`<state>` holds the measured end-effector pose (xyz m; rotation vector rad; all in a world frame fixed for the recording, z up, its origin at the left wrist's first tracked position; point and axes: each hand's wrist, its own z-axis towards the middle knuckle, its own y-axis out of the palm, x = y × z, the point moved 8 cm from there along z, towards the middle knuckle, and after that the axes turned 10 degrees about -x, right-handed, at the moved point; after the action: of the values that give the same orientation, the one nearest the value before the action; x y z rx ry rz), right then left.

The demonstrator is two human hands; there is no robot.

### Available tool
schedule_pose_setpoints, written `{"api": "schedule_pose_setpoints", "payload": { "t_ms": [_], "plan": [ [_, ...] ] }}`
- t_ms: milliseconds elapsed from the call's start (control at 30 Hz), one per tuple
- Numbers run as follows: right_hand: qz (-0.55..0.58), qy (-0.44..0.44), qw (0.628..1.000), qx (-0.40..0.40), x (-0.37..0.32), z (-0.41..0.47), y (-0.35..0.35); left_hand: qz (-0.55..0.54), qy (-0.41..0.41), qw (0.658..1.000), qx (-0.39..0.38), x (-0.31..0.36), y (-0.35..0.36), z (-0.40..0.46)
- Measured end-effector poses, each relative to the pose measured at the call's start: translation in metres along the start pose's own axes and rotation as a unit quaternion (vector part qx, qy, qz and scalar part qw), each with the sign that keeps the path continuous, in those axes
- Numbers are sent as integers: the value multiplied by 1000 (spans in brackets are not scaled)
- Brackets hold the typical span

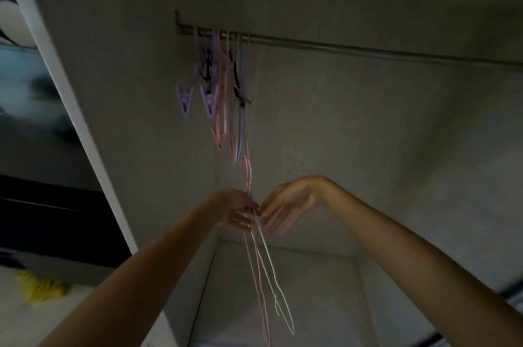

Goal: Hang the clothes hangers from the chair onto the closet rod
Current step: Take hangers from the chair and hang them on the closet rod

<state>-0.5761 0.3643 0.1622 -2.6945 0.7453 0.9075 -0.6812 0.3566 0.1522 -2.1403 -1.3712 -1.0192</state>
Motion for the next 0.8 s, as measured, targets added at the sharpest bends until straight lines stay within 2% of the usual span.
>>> {"api": "schedule_pose_setpoints", "payload": {
  "t_ms": [133,300,400,533,667,733,800],
  "plan": [
    [-11,-28,999,37,21,-2,9,-5,5,999,-35,-18,26,6],
    [-45,-35,993,100,32,-42,-10,21,27,998,-58,5,61,2],
    [-50,-6,994,99,40,-68,-22,78,10,994,-81,26,84,-10],
    [-70,65,989,115,61,-100,-42,150,-26,985,-75,42,100,-15],
    [-109,56,959,254,51,-145,-84,143,28,989,-35,74,98,-11],
    [-145,26,925,349,27,-169,-105,124,69,990,-9,94,90,-14],
    [-193,-1,876,443,-7,-193,-127,124,103,987,9,117,79,-19]
  ]
}}
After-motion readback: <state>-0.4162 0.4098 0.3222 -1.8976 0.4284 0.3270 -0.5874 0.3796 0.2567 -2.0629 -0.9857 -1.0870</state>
